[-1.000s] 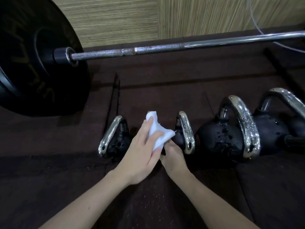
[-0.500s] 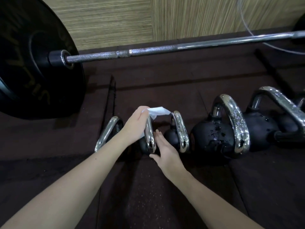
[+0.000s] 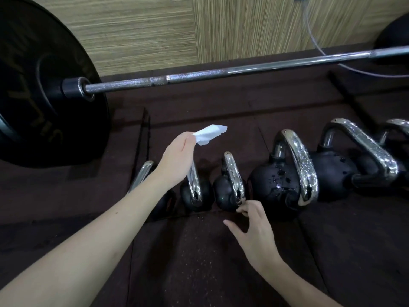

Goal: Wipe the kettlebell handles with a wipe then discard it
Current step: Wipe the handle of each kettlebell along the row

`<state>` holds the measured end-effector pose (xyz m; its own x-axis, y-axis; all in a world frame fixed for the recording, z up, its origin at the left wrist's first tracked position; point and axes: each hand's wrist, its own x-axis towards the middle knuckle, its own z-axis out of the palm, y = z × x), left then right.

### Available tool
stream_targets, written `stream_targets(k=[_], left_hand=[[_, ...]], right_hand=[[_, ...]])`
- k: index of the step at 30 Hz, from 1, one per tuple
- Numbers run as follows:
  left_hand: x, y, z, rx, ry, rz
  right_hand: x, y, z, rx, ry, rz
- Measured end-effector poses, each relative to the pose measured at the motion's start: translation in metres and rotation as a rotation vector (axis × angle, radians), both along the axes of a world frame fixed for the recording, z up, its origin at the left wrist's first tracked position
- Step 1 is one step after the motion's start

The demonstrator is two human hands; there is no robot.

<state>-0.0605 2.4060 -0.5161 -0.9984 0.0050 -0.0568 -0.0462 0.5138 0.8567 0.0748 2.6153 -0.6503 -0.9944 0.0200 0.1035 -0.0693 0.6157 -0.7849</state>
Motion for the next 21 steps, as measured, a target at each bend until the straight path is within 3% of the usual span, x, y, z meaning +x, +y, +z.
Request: stream_targets(k=[4, 7, 11, 16, 21], left_hand=[[-0.001, 0.031, 0.011, -0.084, 0.087, -0.139], [-0.002, 0.050, 0.012, -0.200, 0.129, -0.259], [-0.004, 0.067, 0.000, -0.290, 0.003, -0.393], [-0.020, 0.074, -0.016, -0.153, -0.244, -0.402], [-0.038, 0.080, -0.027, -0.335, -0.187, -0.397]], right_hand=[[-0.007, 0.000, -0.001, -0.072, 0.070, -0.092], [-0.013, -0.002, 0.002, -0.182, -0.031, -0.115], [-0.023, -0.005, 0.001, -0.125, -0.056, -0.072], [-0.029, -0.005, -0.003, -0.175, -0.112, -0.082], [-0.031, -0.004, -0.016, -0.106, 0.001, -0.123]])
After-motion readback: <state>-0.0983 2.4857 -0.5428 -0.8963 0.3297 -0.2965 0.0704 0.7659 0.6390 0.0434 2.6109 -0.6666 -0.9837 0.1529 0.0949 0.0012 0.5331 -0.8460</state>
